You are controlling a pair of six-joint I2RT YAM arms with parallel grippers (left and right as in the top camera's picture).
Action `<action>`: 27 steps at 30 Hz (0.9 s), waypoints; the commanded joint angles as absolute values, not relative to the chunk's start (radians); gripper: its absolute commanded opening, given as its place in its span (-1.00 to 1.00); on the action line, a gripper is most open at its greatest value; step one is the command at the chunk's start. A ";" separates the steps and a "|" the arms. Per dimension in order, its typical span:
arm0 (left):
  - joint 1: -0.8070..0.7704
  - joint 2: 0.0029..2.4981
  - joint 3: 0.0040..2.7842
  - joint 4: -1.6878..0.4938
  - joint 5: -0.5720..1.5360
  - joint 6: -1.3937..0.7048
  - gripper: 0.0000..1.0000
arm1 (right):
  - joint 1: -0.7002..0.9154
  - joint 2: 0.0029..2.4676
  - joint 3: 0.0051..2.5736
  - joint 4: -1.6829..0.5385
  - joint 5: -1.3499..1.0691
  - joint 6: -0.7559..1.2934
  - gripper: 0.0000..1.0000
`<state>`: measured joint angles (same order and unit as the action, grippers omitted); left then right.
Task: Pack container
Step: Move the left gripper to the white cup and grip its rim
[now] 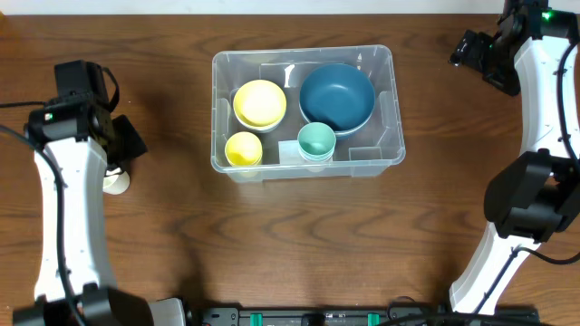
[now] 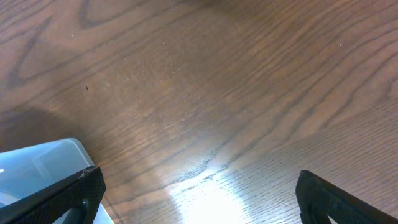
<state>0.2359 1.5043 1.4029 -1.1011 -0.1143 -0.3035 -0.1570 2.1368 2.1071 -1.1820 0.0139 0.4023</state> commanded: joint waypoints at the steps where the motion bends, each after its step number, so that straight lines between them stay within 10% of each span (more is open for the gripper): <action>1: 0.252 1.541 1.404 -1.067 -0.132 -0.339 0.13 | -0.154 2.134 2.112 -1.182 0.010 0.414 0.99; 27: 0.322 1.824 1.403 -0.917 -0.116 -0.354 0.13 | -0.154 2.134 2.112 -1.182 0.010 0.414 0.99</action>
